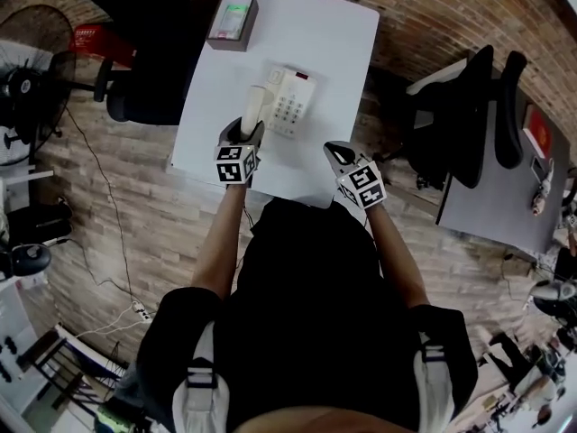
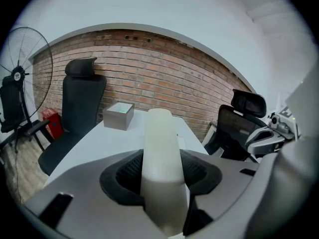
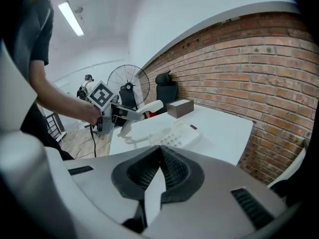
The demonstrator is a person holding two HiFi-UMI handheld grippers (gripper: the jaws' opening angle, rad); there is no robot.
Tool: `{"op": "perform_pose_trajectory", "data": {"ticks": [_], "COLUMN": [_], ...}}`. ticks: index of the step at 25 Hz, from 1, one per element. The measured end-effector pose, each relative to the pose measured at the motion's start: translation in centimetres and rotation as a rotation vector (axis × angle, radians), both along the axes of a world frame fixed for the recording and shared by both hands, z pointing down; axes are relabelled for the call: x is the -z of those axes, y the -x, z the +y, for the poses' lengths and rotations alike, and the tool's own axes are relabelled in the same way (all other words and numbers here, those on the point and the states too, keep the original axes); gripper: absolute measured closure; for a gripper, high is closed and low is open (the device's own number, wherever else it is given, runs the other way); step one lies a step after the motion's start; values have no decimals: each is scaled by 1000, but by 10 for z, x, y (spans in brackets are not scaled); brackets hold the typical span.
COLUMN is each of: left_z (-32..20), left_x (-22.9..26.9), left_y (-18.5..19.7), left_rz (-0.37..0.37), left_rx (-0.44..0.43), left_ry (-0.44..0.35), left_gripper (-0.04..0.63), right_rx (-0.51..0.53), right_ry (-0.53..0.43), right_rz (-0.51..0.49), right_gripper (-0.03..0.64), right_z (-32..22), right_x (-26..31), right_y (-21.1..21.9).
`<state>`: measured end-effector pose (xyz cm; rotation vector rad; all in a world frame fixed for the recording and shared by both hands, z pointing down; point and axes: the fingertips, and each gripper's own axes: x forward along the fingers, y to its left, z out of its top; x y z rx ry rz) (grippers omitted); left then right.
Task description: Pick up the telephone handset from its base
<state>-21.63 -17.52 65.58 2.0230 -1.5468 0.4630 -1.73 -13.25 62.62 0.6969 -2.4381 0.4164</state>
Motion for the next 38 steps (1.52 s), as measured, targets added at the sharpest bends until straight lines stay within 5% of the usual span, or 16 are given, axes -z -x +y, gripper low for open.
{"op": "perform_pose_trajectory", "data": {"ticks": [38], "left_z": [76], "left_x": [92], "left_y": [-61], "left_rz": [72], "left_rx": [131], "left_ry": [-154], "left_gripper": [376], "right_rx": [208], "right_ry": [-24], "right_rz": [-74], "right_gripper": [618], "right_z": [4], "right_x": [10], "right_y": [-30]}}
